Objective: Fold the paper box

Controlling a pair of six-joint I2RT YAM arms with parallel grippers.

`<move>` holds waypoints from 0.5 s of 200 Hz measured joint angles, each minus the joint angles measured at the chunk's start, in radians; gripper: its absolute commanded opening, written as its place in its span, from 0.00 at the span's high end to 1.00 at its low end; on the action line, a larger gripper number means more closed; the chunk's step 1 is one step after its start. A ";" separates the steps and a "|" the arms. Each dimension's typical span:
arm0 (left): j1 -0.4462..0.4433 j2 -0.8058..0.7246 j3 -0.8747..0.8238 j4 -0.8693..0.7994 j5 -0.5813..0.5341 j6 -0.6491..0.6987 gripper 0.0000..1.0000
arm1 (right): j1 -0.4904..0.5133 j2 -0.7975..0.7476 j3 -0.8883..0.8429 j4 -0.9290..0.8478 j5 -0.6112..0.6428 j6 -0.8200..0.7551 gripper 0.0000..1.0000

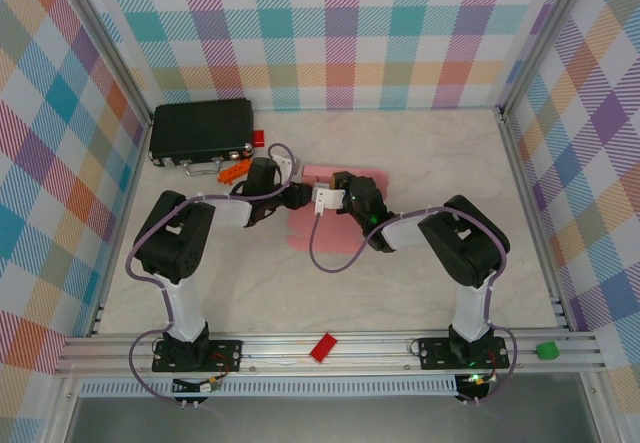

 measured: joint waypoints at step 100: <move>-0.019 0.015 0.001 0.008 -0.062 -0.019 0.68 | 0.000 0.006 0.006 0.000 0.001 0.000 0.86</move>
